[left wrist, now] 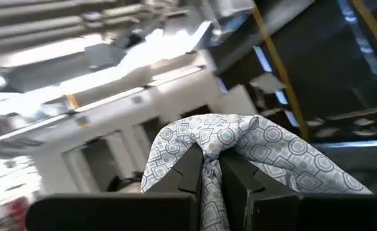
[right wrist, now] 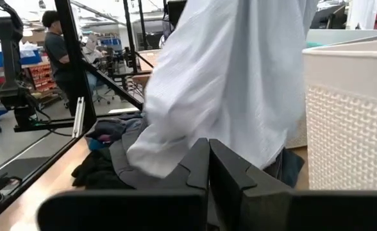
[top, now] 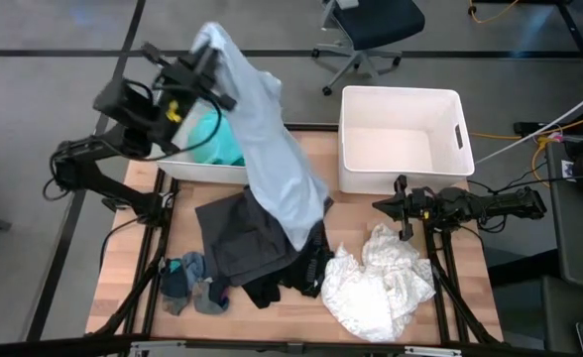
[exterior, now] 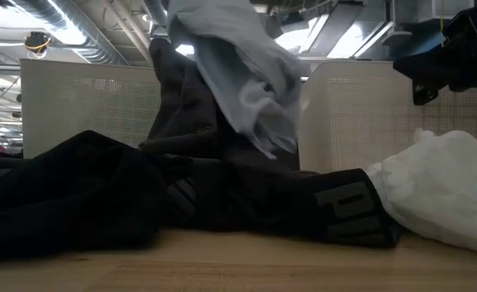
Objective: Sort clothes
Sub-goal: Put the blue shirt into the left white laundry bin
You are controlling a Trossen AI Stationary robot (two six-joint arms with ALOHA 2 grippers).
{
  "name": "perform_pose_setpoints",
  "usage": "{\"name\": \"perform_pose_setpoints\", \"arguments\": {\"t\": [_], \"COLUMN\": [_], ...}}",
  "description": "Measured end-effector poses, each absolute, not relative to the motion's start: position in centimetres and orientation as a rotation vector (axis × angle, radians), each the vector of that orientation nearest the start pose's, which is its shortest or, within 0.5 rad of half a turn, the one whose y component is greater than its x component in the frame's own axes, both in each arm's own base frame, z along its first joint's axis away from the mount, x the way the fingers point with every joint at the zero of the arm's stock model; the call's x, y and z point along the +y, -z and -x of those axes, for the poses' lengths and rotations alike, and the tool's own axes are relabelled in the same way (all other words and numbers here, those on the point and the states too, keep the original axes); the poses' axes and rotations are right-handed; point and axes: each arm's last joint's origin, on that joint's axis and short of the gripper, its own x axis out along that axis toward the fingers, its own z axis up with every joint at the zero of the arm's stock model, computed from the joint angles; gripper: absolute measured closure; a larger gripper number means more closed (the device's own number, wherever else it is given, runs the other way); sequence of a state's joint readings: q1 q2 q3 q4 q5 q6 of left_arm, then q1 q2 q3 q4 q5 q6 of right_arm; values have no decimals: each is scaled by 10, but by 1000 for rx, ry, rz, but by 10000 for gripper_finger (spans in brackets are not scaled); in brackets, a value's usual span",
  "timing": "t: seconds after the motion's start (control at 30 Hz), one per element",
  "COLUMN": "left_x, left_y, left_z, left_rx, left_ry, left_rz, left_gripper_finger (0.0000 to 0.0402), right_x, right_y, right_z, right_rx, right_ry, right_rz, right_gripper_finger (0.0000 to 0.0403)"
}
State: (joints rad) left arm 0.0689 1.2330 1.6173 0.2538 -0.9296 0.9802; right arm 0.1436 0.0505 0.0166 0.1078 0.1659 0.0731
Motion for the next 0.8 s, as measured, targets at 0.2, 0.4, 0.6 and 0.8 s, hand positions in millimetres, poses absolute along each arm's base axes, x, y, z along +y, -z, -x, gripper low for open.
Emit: {"name": "perform_pose_setpoints", "arguments": {"t": [0.2,0.4,0.6,0.8], "left_x": [47,56,79,117], "left_y": [-572,-584,-584,-579], "left_z": [-176,-159,-151,-144], "left_rx": [-257,-381,-305,-194], "left_ry": [-1259,-1372,-1494,-1636], "left_rz": [-682,-871,-1033,-1053], "left_gripper_finger": [380,380,380,380], "right_x": [9,9,8,7], "right_y": [-176,-176,-175,-175], "right_z": [-99,-99,-99,-99], "right_rx": [-74,-74,-74,-72], "right_ry": [21,29,55,115], "right_rz": [-81,-81,-81,-81], "right_gripper_finger": [389,389,389,389]}}
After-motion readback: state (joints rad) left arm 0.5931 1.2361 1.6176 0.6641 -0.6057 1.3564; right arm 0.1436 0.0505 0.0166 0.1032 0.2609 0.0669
